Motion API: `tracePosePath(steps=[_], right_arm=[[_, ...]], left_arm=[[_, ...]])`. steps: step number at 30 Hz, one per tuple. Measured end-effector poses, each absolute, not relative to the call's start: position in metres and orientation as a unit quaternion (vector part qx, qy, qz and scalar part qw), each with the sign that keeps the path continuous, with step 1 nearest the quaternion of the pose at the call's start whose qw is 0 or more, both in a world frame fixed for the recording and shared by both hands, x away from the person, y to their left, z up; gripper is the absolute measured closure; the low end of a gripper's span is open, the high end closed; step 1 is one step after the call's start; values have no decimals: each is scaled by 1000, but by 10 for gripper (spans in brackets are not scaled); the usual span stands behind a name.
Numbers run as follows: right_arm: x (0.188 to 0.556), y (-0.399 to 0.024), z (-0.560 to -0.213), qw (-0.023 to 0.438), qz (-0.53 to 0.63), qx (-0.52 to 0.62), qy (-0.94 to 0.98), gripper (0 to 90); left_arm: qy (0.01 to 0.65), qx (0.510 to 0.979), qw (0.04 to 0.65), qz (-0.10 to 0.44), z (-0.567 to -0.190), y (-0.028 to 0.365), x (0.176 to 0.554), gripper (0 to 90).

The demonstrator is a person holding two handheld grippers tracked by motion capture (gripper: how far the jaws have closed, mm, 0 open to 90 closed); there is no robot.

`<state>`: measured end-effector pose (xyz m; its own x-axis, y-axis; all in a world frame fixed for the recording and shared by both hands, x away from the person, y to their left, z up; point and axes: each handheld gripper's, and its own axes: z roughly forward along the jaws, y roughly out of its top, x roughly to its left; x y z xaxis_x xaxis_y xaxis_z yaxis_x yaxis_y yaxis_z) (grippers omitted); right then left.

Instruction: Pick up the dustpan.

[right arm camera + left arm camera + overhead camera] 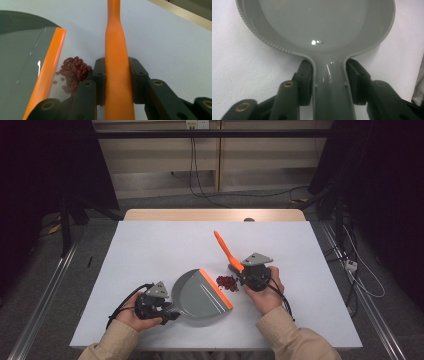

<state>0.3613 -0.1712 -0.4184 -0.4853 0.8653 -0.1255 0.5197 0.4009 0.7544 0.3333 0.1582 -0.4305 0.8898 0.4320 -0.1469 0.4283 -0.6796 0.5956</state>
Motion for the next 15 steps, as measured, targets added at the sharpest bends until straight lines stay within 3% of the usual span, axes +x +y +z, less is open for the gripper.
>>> tracePosePath(steps=[15], right_arm=[[358,-164,-419,257,335,435,795,715]], left_arm=[[227,922,315,-5,-429,153,336,626]])
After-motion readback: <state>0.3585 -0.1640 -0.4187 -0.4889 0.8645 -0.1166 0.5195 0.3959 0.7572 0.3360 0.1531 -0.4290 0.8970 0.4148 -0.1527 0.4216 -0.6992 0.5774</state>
